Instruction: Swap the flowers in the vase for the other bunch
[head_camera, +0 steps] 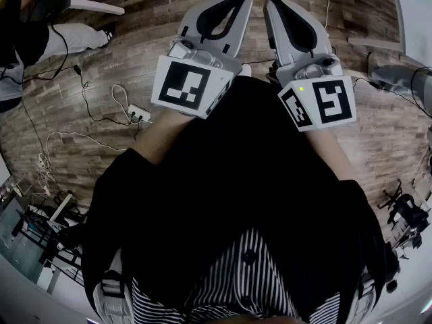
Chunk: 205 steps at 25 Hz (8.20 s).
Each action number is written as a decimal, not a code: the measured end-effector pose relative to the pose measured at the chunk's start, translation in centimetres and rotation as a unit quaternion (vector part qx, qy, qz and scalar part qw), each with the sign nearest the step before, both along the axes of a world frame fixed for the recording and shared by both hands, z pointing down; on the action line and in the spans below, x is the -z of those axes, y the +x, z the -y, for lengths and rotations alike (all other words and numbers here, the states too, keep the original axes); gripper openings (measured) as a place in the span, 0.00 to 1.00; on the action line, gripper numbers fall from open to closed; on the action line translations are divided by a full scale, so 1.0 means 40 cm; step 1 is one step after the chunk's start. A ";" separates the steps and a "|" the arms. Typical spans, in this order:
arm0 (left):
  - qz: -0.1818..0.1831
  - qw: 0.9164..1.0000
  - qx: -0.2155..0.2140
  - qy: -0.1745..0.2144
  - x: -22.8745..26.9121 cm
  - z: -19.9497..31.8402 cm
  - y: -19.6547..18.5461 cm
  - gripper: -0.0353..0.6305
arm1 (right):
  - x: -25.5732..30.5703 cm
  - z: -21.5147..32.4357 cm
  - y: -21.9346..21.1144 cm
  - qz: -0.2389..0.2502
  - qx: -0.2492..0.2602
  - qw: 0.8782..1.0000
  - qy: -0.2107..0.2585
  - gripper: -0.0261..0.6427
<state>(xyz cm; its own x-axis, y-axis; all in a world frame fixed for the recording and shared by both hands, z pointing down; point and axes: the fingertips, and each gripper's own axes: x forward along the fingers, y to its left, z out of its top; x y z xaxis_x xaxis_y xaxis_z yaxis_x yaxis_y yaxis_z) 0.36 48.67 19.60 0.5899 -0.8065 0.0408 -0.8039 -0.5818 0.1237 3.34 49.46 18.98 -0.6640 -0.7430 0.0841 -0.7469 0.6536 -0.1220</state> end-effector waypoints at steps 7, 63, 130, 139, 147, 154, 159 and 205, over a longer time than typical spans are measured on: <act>0.006 1.000 0.014 0.005 0.006 0.003 0.062 0.06 | -0.005 -0.001 0.073 0.019 -0.007 1.000 -0.007 0.04; -0.004 0.998 -0.059 -0.020 -0.046 0.580 0.018 0.06 | -0.061 0.544 -0.020 -0.020 -0.072 0.997 -0.022 0.04; 0.009 0.993 0.081 -0.085 -0.124 1.394 -0.078 0.06 | -0.136 1.413 -0.119 0.017 0.108 0.991 -0.081 0.04; 0.008 0.996 0.039 -0.077 -0.101 1.421 -0.088 0.06 | -0.108 1.444 -0.132 0.006 0.071 0.995 -0.069 0.04; 0.003 0.996 0.019 -0.082 -0.115 1.431 -0.092 0.06 | -0.118 1.455 -0.136 0.000 0.051 0.996 -0.072 0.04; 0.002 0.997 0.007 -0.074 -0.104 1.433 -0.097 0.06 | -0.105 1.454 -0.142 -0.001 0.041 0.997 -0.066 0.04; 0.005 0.998 0.005 -0.061 -0.078 1.438 -0.100 0.06 | -0.080 1.459 -0.145 -0.001 0.039 0.998 -0.054 0.04; -0.019 0.995 -0.020 -0.099 -0.138 1.552 -0.110 0.06 | -0.363 1.632 0.152 -0.052 -0.130 0.974 -0.176 0.15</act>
<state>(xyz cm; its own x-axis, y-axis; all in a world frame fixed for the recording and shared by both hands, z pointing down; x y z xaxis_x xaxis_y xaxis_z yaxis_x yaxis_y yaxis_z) -4.03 -13.40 25.13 0.6262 -0.7599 0.1742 -0.7726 -0.5749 0.2694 9.42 -15.83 33.49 -0.4310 -0.7980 0.4212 -0.9021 0.3711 -0.2201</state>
